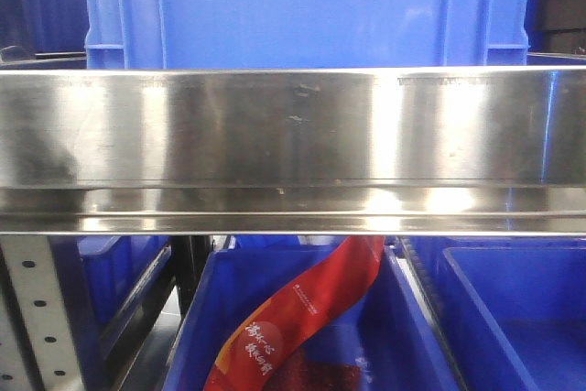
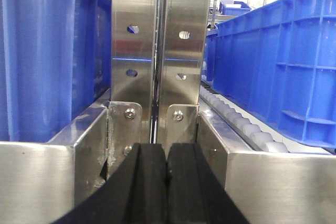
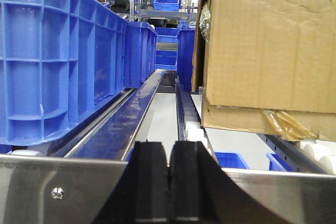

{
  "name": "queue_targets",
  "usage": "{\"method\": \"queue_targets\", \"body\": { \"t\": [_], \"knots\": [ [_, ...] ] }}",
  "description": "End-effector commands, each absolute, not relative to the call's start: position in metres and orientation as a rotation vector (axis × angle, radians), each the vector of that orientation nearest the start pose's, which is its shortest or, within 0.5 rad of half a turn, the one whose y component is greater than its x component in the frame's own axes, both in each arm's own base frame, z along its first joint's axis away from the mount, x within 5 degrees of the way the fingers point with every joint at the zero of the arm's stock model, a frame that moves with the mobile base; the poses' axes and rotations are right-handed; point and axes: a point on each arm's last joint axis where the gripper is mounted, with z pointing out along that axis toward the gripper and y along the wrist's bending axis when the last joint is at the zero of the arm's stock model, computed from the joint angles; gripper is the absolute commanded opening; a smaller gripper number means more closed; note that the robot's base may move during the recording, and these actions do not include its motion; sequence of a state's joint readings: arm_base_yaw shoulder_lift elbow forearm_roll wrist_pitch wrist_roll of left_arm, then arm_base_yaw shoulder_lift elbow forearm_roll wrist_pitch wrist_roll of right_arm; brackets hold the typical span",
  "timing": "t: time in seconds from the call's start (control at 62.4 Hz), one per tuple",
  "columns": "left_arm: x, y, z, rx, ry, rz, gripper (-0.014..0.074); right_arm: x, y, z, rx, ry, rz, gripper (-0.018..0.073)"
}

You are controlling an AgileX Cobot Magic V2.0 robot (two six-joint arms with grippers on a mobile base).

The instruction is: Grab PVC pipe and place in blue bin

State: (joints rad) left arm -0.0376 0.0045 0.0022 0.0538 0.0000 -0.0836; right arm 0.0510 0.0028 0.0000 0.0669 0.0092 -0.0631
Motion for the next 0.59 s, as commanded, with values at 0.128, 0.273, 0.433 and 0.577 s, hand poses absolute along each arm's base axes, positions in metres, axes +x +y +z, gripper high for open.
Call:
{"method": "queue_targets", "body": {
  "t": [0.128, 0.273, 0.433, 0.577],
  "knots": [
    [0.0559, -0.0025, 0.2149, 0.01, 1.465, -0.062, -0.0111, 0.056, 0.0024, 0.2139, -0.038, 1.476, 0.029, -0.0169],
    [0.0559, -0.0025, 0.2149, 0.01, 1.465, -0.062, -0.0111, 0.056, 0.0024, 0.2139, -0.038, 1.476, 0.029, -0.0169],
    [0.0559, -0.0025, 0.2149, 0.01, 1.465, -0.062, -0.0111, 0.056, 0.0024, 0.2139, -0.038, 1.476, 0.029, -0.0169],
    [0.0559, -0.0025, 0.2149, 0.01, 1.465, -0.062, -0.0111, 0.056, 0.0024, 0.2139, -0.038, 1.476, 0.029, -0.0169]
  ]
}}
